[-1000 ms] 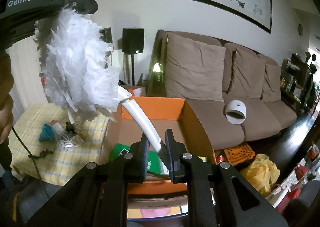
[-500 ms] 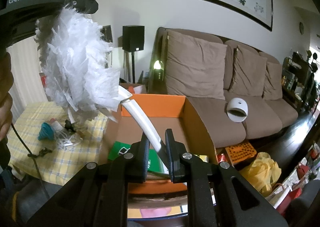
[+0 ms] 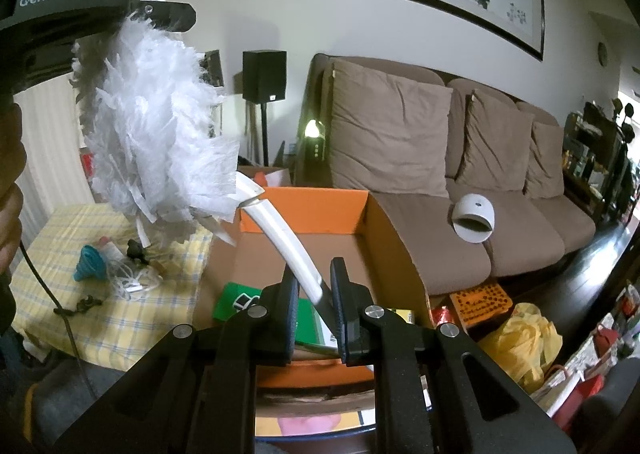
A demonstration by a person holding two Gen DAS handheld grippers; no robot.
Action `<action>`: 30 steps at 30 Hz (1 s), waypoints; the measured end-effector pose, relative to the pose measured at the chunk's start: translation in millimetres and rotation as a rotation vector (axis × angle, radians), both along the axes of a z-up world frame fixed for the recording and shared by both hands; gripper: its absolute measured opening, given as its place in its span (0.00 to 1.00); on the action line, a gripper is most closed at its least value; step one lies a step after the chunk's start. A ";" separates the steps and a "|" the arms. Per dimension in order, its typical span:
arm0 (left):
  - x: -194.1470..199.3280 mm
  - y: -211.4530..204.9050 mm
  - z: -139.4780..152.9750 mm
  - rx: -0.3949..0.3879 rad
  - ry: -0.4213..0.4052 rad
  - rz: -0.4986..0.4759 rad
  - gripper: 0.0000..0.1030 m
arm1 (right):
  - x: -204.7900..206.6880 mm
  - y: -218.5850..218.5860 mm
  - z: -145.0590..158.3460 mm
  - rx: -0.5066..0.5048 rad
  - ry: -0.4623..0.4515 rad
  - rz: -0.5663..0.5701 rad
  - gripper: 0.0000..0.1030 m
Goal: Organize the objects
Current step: 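Move the feather duster with both grippers over the cardboard box opening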
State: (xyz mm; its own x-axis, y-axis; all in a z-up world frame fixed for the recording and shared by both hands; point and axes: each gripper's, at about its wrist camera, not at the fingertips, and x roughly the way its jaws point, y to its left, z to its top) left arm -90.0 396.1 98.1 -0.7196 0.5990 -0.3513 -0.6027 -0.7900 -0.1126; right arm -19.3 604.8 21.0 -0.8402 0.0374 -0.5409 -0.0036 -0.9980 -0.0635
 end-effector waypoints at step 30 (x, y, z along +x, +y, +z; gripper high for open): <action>6.5 14.2 -3.6 -0.008 -0.015 -0.011 0.31 | 1.5 13.0 -0.8 -0.018 -0.009 -0.020 0.14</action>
State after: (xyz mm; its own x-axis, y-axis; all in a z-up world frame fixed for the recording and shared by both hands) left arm -83.5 410.3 94.5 -0.7079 0.6039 -0.3664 -0.6094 -0.7844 -0.1154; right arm -17.9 617.7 20.2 -0.8346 0.0444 -0.5491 -0.0229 -0.9987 -0.0459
